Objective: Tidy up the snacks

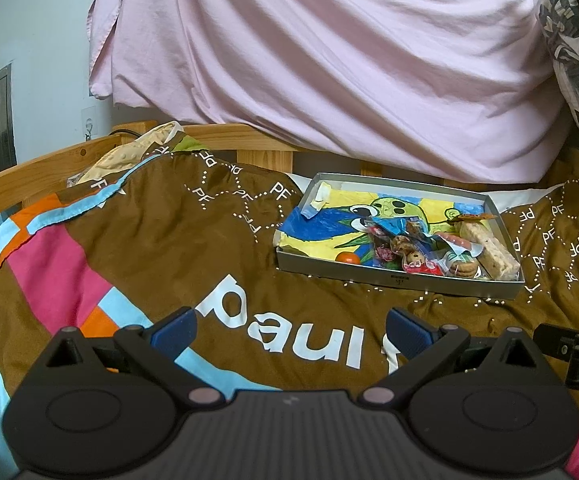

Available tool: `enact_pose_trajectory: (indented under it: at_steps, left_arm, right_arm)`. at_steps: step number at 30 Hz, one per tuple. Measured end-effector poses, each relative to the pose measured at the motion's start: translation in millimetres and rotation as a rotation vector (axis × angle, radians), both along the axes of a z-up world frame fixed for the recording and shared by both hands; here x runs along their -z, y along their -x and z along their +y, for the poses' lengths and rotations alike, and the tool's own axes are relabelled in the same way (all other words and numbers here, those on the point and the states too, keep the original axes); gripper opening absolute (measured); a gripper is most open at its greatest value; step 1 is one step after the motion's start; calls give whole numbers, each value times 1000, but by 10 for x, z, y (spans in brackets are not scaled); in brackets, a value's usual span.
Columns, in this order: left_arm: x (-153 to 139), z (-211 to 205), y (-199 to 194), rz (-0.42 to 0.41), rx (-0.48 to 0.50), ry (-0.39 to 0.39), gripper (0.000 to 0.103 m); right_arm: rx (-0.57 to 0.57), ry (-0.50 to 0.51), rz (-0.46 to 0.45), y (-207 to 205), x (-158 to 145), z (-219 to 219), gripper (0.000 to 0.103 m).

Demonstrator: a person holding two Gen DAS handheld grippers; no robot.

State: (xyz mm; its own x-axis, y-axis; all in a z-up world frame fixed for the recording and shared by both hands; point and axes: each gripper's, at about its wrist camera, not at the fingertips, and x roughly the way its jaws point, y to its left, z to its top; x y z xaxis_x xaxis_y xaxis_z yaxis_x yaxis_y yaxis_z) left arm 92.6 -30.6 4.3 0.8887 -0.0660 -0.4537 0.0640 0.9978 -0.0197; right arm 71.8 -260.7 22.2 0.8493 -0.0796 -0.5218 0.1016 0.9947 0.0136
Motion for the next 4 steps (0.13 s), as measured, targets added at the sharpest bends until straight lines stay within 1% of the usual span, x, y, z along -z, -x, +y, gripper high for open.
enact_pose_trajectory:
  at_steps: [4]
  left_arm:
    - [7,-4,0,2,1,-2,103]
  right_arm:
    - [0,0,1,5,2,-7,102]
